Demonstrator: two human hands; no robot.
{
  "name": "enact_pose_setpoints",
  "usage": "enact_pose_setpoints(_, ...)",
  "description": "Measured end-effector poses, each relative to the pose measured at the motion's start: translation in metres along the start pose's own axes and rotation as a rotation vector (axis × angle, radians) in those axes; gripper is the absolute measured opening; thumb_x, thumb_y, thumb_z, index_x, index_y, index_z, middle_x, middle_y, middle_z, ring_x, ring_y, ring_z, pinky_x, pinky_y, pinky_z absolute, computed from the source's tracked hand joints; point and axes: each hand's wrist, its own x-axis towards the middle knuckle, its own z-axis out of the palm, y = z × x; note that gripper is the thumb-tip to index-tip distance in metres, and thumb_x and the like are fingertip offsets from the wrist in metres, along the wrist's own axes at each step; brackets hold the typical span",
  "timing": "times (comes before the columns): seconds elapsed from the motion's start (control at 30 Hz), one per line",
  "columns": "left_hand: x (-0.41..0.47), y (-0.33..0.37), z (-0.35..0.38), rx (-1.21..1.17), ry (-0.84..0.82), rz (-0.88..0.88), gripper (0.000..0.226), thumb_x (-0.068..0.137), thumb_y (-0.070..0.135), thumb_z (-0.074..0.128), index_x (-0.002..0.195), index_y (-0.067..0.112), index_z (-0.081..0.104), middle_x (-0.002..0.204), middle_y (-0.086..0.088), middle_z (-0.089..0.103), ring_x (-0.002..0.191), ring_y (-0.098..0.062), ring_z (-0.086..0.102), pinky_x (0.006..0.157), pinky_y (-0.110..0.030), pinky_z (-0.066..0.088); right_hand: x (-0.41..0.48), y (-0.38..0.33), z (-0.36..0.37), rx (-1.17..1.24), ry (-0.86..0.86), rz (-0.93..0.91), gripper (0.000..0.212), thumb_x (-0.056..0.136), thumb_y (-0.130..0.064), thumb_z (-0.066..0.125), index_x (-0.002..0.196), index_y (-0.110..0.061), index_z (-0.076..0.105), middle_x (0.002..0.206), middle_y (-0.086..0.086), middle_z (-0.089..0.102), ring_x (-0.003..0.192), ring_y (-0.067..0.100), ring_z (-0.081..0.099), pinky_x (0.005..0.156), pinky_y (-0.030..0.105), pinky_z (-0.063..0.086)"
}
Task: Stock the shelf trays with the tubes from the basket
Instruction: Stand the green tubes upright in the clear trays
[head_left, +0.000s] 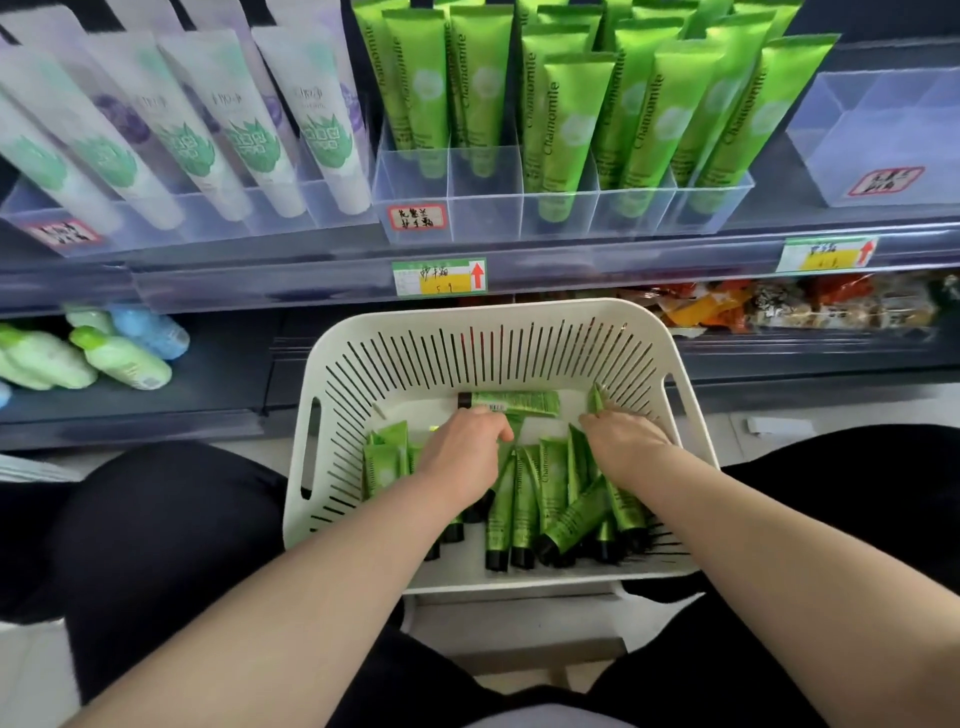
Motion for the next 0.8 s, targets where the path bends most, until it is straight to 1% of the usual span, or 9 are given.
enact_pose_setpoints(0.07,0.001,-0.002,0.003,0.003,-0.006,0.003,0.036,0.094,-0.003,0.051,0.118,0.02,0.065,0.125,0.002,0.058,0.114,-0.015,0.054,0.091,-0.032,0.049,-0.001,0.0,-0.003,0.006,0.016,-0.016,0.043,0.089,0.0,0.045,0.132,-0.008,0.045,0.136,0.017,0.044,0.116,0.035,0.052,0.095,0.045,0.047)
enact_pose_setpoints(0.17,0.004,-0.001,0.005,0.0,-0.023,0.008,0.036,0.093,-0.003,0.051,0.118,0.02,0.065,0.124,0.002,0.058,0.114,-0.016,0.054,0.091,-0.031,0.049,-0.003,0.003,-0.014,0.123,0.028,-0.051,0.039,0.09,-0.001,0.048,0.129,-0.007,0.049,0.133,0.016,0.046,0.109,0.031,0.056,0.089,0.037,0.048)
enact_pose_setpoints(0.27,0.006,0.002,0.007,-0.012,-0.047,-0.005,0.035,0.093,-0.002,0.051,0.117,0.019,0.065,0.122,0.0,0.058,0.111,-0.018,0.056,0.088,-0.033,0.05,-0.011,0.003,-0.028,0.224,0.014,-0.107,0.032,0.092,-0.015,0.059,0.123,-0.014,0.059,0.127,0.005,0.056,0.113,0.023,0.056,0.094,0.031,0.047)
enact_pose_setpoints(0.33,0.007,0.006,0.01,-0.011,-0.068,-0.026,0.033,0.093,-0.001,0.052,0.115,0.019,0.064,0.12,-0.002,0.059,0.108,-0.022,0.058,0.085,-0.036,0.051,-0.019,0.003,-0.034,0.273,0.049,-0.139,0.028,0.091,-0.017,0.061,0.118,-0.018,0.065,0.126,0.002,0.058,0.113,0.021,0.056,0.095,0.03,0.046)
enact_pose_setpoints(0.47,0.01,0.016,0.018,0.003,-0.13,-0.047,0.031,0.093,0.005,0.056,0.117,0.021,0.064,0.123,-0.005,0.062,0.113,-0.026,0.059,0.085,-0.039,0.053,-0.032,0.012,-0.042,0.405,0.232,-0.106,0.031,0.093,-0.013,0.057,0.123,-0.02,0.064,0.126,0.007,0.06,0.11,0.025,0.058,0.096,0.034,0.048)
enact_pose_setpoints(0.57,0.015,0.031,0.026,-0.052,-0.246,-0.096,0.024,0.093,0.014,0.056,0.115,0.021,0.064,0.118,-0.004,0.065,0.104,-0.023,0.062,0.088,-0.04,0.054,-0.037,0.024,-0.045,0.482,0.463,-0.117,0.032,0.094,-0.01,0.055,0.123,-0.018,0.064,0.12,0.011,0.059,0.108,0.028,0.058,0.096,0.036,0.046)
enact_pose_setpoints(0.63,0.019,0.046,0.032,-0.109,-0.312,-0.143,0.021,0.093,0.018,0.059,0.113,0.02,0.064,0.115,-0.002,0.065,0.101,-0.02,0.063,0.091,-0.037,0.053,-0.039,0.029,-0.046,0.498,0.574,-0.141,0.032,0.093,-0.006,0.055,0.12,-0.018,0.066,0.114,0.01,0.059,0.1,0.028,0.06,0.089,0.036,0.048)
enact_pose_setpoints(0.7,0.022,0.062,0.037,-0.122,-0.362,-0.172,0.023,0.092,0.023,0.063,0.114,0.018,0.064,0.115,-0.001,0.065,0.102,-0.019,0.062,0.094,-0.035,0.051,-0.038,0.031,-0.044,0.493,0.63,-0.169,0.033,0.091,-0.002,0.057,0.118,-0.017,0.068,0.11,0.008,0.06,0.094,0.028,0.061,0.083,0.035,0.05)
enact_pose_setpoints(0.8,0.024,0.078,0.045,-0.065,-0.422,-0.175,0.037,0.09,0.032,0.066,0.121,0.013,0.061,0.12,-0.003,0.064,0.106,-0.021,0.061,0.094,-0.033,0.05,-0.036,0.034,-0.041,0.474,0.655,-0.196,0.038,0.087,0.003,0.059,0.117,-0.017,0.068,0.107,0.008,0.062,0.091,0.03,0.063,0.081,0.039,0.053)
